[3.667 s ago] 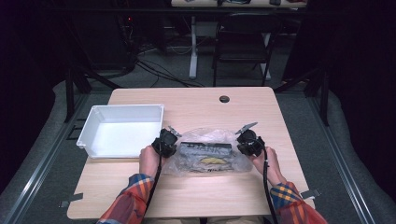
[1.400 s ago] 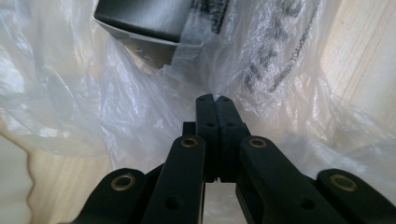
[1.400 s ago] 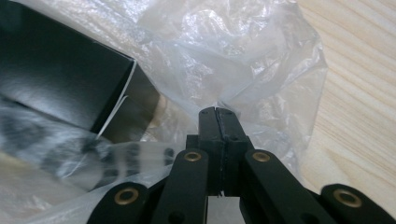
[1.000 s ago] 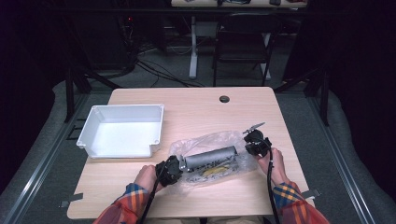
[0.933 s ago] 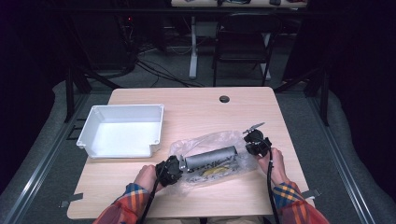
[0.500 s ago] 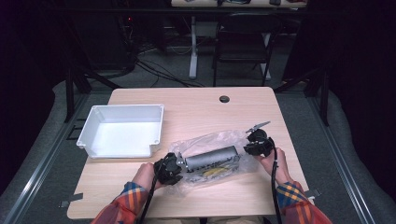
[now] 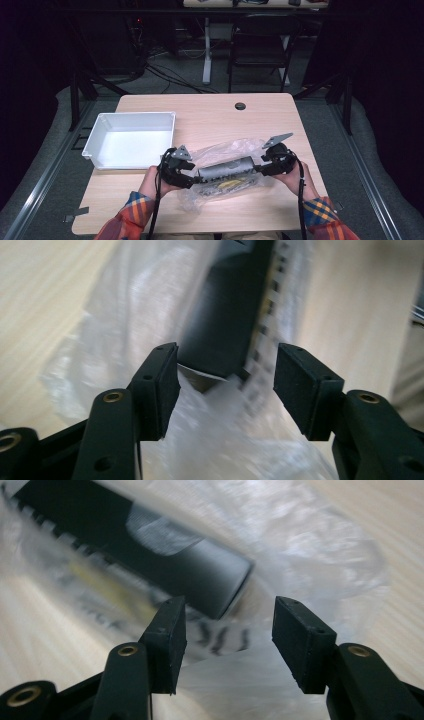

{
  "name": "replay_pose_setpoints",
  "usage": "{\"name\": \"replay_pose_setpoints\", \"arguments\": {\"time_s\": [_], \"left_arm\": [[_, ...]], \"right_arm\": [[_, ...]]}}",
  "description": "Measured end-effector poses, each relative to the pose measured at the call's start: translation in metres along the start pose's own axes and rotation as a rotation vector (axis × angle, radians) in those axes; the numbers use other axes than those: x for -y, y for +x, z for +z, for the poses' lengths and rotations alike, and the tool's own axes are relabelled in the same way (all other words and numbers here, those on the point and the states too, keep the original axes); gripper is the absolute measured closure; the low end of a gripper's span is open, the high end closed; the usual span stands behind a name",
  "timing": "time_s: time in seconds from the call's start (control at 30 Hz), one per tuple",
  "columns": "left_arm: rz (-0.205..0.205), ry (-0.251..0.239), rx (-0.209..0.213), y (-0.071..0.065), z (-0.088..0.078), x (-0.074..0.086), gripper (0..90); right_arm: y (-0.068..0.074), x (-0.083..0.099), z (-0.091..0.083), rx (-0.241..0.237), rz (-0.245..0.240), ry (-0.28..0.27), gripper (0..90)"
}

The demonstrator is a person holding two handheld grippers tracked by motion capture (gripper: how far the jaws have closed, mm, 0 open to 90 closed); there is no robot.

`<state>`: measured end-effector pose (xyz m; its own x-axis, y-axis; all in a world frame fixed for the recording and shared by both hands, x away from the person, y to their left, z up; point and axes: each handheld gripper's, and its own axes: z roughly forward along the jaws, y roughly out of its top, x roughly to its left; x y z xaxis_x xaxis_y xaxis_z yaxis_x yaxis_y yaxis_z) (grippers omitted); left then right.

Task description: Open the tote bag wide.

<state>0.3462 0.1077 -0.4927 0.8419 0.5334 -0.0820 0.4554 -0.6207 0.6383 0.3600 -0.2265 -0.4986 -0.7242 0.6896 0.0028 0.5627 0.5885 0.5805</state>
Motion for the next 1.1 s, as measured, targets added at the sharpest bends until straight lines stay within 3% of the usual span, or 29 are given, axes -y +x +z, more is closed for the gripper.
{"name": "replay_pose_setpoints", "arguments": {"time_s": [0.03, 0.07, 0.1, 0.17, 0.2, 0.23, 0.27, 0.33, 0.37, 0.4, 0.43, 0.47, 0.5, 0.53, 0.57, 0.6, 0.63, 0.67, 0.83, 1.1], "left_arm": [[0.000, 0.000, 0.000, 0.000, 0.000, 0.000, 44.7], [-0.054, -0.004, -0.029, 0.008, 0.007, -0.004, 45.9], [-0.073, 0.002, -0.039, 0.012, 0.010, -0.005, 47.4], [-0.088, 0.003, -0.047, 0.014, 0.012, -0.005, 51.4], [-0.138, 0.005, -0.070, 0.019, 0.019, -0.003, 54.4], [-0.138, 0.005, -0.070, 0.019, 0.019, -0.003, 56.3], [-0.172, 0.013, -0.107, 0.023, 0.024, 0.000, 58.9], [-0.183, 0.029, -0.114, 0.027, 0.027, 0.003, 61.2], [-0.183, 0.029, -0.114, 0.027, 0.027, 0.003, 62.5], [-0.185, 0.037, -0.132, 0.027, 0.030, 0.004, 64.4], [-0.178, 0.046, -0.138, 0.028, 0.032, 0.004, 64.4], [-0.171, 0.074, -0.141, 0.028, 0.037, 0.006, 67.1], [-0.171, 0.074, -0.141, 0.028, 0.037, 0.006, 69.4], [-0.158, 0.097, -0.143, 0.026, 0.042, 0.007, 72.1], [-0.158, 0.097, -0.143, 0.026, 0.042, 0.007, 75.0], [-0.146, 0.121, -0.149, 0.026, 0.047, 0.009, 77.8], [-0.146, 0.121, -0.149, 0.026, 0.047, 0.009, 80.2], [-0.132, 0.135, -0.162, 0.025, 0.052, 0.010, 82.7], [-0.082, 0.185, -0.223, 0.020, 0.061, 0.011, 88.5], [-0.055, 0.214, -0.295, 0.021, 0.069, 0.009, 89.8]], "right_arm": [[0.002, 0.001, 0.002, -0.001, -0.015, 0.015, 46.4], [0.004, 0.002, 0.004, 0.003, -0.027, 0.027, 46.1], [0.005, 0.004, 0.008, 0.005, -0.029, 0.042, 45.3], [0.005, 0.006, 0.013, 0.005, -0.025, 0.068, 43.1], [0.004, 0.008, 0.015, 0.003, -0.032, 0.088, 42.8], [0.004, 0.009, 0.017, 0.013, -0.030, 0.094, 42.6], [0.004, 0.010, 0.019, 0.015, -0.022, 0.094, 43.0], [0.003, 0.011, 0.021, 0.018, -0.026, 0.108, 47.2], [0.003, 0.011, 0.021, 0.018, -0.026, 0.108, 47.2], [0.003, 0.012, 0.025, 0.016, -0.030, 0.120, 55.9], [0.003, 0.012, 0.025, 0.016, -0.030, 0.120, 55.9], [0.005, 0.013, 0.028, 0.033, -0.032, 0.130, 66.0], [0.005, 0.013, 0.028, 0.033, -0.032, 0.130, 66.0], [0.005, 0.014, 0.031, 0.038, -0.046, 0.139, 75.2], [0.005, 0.014, 0.031, 0.038, -0.046, 0.139, 75.2], [0.007, 0.015, 0.034, 0.037, -0.037, 0.124, 83.7], [0.007, 0.015, 0.034, 0.037, -0.037, 0.124, 83.7], [0.007, 0.015, 0.034, 0.042, -0.063, 0.153, 89.7], [0.008, 0.018, 0.036, 0.037, -0.076, 0.189, 90.0], [0.006, 0.033, 0.031, 0.003, -0.060, 0.222, 90.0]]}}
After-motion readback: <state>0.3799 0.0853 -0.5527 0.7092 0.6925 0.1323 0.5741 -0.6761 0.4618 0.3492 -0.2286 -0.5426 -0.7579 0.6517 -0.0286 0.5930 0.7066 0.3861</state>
